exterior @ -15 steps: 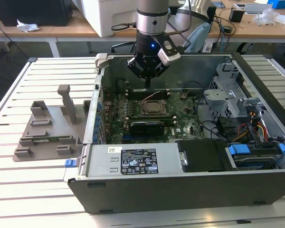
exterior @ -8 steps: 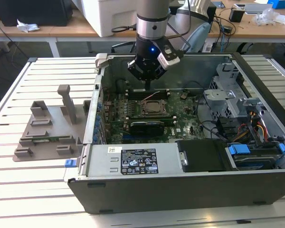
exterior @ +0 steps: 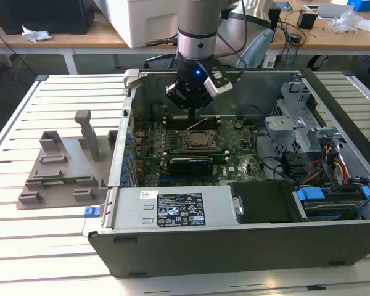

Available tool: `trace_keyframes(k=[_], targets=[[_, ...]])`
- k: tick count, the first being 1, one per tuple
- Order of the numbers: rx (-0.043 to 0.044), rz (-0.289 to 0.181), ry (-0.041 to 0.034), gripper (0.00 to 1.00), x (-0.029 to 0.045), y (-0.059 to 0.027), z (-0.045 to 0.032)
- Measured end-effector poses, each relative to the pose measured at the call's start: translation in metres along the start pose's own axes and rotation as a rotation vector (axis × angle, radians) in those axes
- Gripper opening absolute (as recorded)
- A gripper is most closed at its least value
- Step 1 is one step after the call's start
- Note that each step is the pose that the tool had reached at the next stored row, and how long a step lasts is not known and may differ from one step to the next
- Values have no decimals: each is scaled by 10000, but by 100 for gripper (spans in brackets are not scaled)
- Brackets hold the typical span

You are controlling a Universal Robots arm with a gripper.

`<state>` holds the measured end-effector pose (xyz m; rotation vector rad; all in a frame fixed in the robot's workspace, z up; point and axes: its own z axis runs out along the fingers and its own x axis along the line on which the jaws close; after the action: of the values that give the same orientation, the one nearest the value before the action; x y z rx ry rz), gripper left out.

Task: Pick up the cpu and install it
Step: 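Install the first cpu locking lever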

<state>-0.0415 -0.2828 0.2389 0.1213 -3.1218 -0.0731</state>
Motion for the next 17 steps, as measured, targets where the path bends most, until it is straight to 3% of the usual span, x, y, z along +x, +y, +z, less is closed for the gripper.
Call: trace_keyframes(k=[7, 11, 17], targets=[[2, -69, 4, 11, -36, 29, 89], [3, -94, 5, 11, -123, 34, 132], [8, -97, 7, 11, -179, 28, 182]])
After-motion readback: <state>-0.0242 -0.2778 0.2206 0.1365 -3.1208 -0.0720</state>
